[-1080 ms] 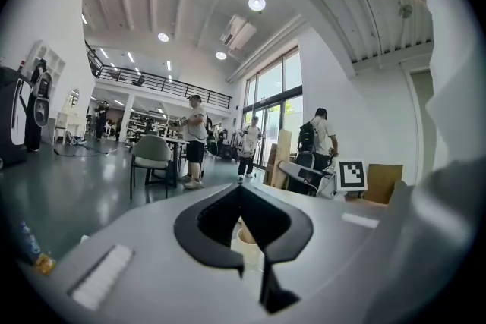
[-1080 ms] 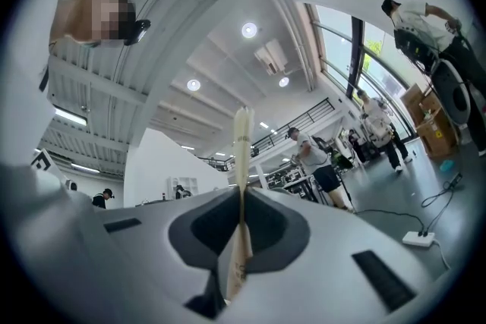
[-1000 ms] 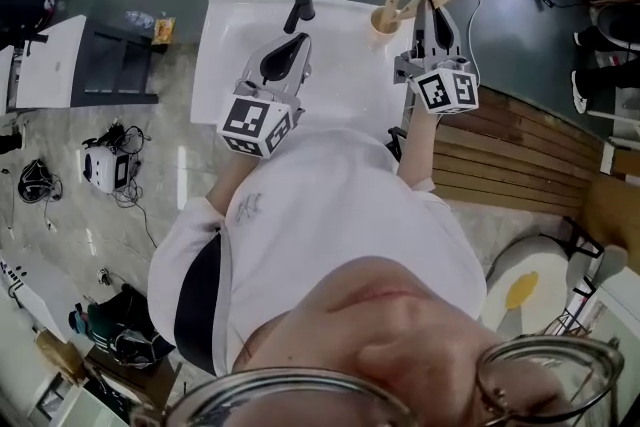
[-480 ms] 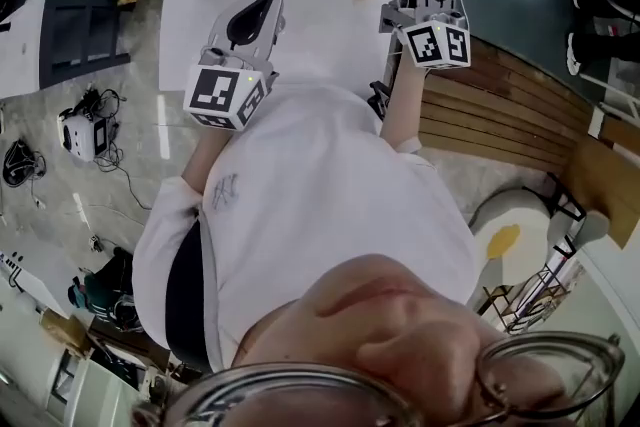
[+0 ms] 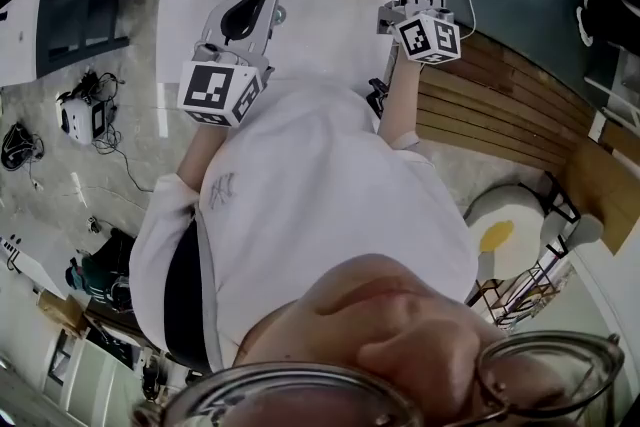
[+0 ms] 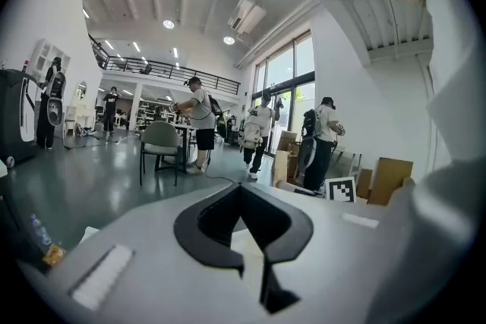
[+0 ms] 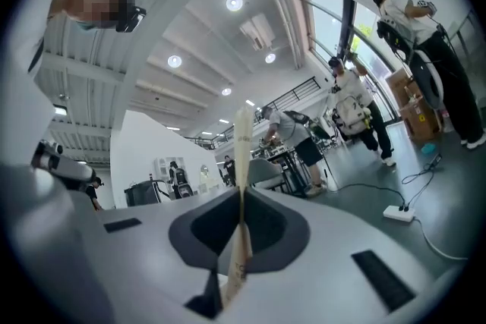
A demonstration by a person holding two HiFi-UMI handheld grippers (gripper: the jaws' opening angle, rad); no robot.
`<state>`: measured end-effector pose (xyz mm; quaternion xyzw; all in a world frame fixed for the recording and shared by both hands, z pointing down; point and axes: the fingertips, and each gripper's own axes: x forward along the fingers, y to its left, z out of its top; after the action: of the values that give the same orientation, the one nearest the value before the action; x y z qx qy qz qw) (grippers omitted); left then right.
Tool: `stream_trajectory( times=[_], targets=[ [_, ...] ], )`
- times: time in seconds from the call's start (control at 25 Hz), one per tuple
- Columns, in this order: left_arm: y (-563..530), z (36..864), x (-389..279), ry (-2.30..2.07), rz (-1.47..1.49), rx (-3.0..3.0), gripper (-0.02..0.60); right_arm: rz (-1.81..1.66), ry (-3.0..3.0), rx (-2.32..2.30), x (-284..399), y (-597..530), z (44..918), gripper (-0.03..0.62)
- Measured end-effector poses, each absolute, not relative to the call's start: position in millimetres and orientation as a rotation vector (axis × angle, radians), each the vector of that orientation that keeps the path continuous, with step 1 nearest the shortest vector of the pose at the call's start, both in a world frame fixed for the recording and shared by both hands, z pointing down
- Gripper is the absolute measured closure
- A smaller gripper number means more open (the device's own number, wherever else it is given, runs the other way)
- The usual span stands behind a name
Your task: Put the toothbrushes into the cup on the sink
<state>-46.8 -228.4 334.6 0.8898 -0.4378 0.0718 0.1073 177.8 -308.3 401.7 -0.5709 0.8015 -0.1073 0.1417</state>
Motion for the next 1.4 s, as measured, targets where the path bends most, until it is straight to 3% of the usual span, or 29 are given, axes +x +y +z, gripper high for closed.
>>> stream_trajectory(
  times=[0.8, 1.28, 1.32, 1.4],
  targets=[
    [-228, 336, -49, -1.285, 0.209, 2.615, 0.575, -0.475, 2.514, -1.795, 156, -305, 494, 0.576],
    [-225, 332, -50, -1.282, 0.176, 2.604, 0.575, -0.516, 2.526, -1.827, 158, -303, 498, 0.575],
    [-225, 331, -51, -1.283, 0.172, 2.602, 0.575, -0.526, 2.522, -1.829, 158, -303, 497, 0.567],
    [-224, 331, -51, -1.284, 0.168, 2.604, 0.575, -0.547, 2.51, -1.817, 159, -302, 494, 0.442]
  ],
)
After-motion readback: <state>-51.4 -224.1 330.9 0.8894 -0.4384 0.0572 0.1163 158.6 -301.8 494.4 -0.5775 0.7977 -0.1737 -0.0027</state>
